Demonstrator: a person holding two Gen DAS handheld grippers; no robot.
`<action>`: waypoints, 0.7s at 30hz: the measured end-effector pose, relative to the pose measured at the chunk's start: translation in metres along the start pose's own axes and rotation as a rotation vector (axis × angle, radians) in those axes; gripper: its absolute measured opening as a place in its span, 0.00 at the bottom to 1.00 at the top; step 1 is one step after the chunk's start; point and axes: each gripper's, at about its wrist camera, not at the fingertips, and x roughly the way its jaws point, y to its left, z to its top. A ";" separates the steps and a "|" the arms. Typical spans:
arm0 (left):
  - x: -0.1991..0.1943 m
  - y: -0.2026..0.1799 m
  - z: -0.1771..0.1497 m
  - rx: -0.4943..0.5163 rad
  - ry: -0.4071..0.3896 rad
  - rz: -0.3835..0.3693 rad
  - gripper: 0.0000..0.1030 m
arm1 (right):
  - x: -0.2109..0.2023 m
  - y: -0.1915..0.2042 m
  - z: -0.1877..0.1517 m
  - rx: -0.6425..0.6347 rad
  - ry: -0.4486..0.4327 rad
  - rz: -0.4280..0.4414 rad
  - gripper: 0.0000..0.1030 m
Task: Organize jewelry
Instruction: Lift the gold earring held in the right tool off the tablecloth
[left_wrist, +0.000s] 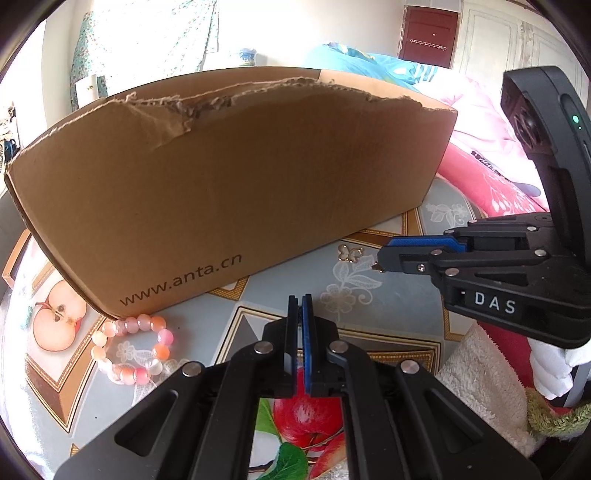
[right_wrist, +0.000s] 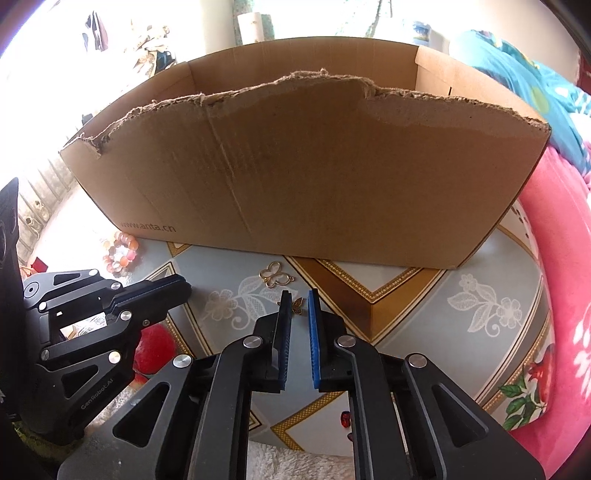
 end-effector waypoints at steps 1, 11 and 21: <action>0.000 0.000 0.000 -0.002 0.001 -0.001 0.02 | 0.001 -0.001 0.000 0.010 0.008 0.011 0.12; 0.001 0.000 0.002 0.001 0.005 -0.004 0.02 | -0.003 -0.002 0.001 0.027 0.019 0.049 0.22; 0.003 -0.003 0.003 0.006 0.008 0.004 0.02 | 0.010 0.032 -0.008 -0.179 0.017 -0.013 0.15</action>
